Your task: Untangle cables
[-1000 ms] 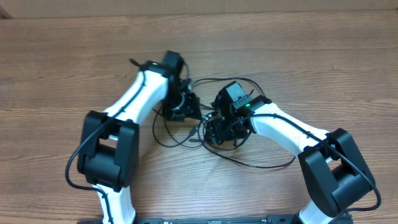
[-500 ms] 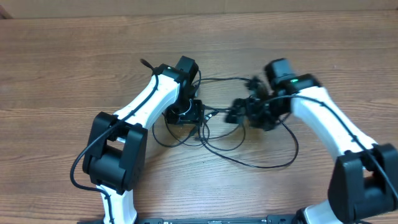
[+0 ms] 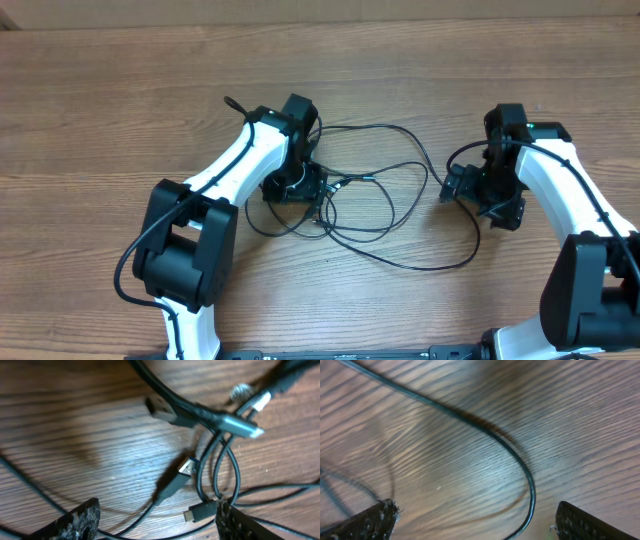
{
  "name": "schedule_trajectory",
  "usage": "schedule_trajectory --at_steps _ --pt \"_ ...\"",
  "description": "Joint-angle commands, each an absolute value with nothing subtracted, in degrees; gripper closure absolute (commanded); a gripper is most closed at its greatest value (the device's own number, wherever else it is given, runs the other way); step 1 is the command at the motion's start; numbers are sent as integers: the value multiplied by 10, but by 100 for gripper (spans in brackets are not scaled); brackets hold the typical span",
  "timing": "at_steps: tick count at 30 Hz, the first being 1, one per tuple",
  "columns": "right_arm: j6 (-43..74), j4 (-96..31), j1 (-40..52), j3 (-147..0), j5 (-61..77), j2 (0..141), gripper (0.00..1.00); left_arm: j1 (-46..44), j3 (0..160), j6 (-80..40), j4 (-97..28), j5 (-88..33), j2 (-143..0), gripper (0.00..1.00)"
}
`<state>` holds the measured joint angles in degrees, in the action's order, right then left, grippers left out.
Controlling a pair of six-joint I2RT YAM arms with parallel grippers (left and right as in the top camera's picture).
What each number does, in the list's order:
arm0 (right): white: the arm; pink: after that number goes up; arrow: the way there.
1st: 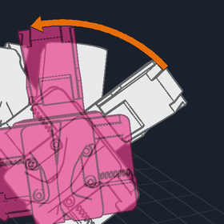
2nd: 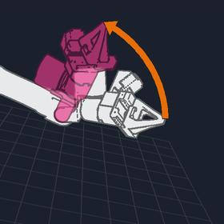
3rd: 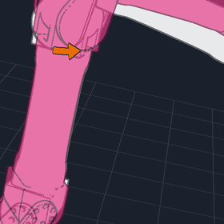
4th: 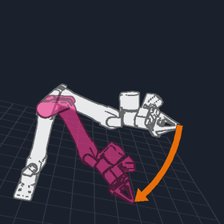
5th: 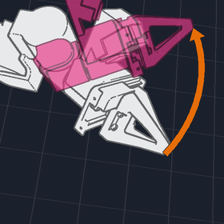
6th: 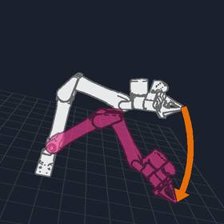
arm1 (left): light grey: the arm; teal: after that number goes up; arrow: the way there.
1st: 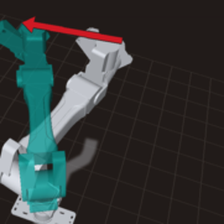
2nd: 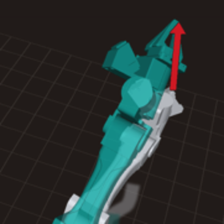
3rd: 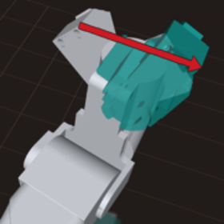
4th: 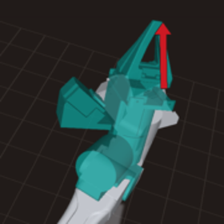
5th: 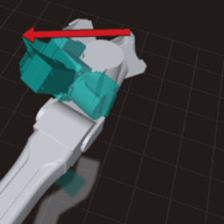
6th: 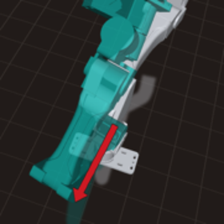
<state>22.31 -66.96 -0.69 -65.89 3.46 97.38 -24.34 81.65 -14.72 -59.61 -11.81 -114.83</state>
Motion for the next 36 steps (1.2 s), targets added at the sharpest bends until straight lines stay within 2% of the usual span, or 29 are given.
schedule_trajectory --at_steps 1,5,10,15,17,21,36 --pt "277 -653 -7 -618 10 972 0 -248 809 -103 -595 -144 -1145 26" --pt "341 -625 -6 -561 22 972 0 -248 809 -103 -590 -147 -1145 26" --pt "347 -553 8 -484 102 972 0 -248 809 -103 -573 -147 -1145 25" --pt "347 -442 34 -420 182 972 0 -248 809 -105 -568 -147 -1145 14" --pt "347 -405 44 -409 216 972 0 -248 808 -108 -568 -147 -1145 11" --pt "362 -339 70 -406 267 972 0 -248 808 -108 -567 -147 -1145 10" --pt "426 -146 93 -407 315 972 0 -248 808 -134 -548 -147 -1145 6"
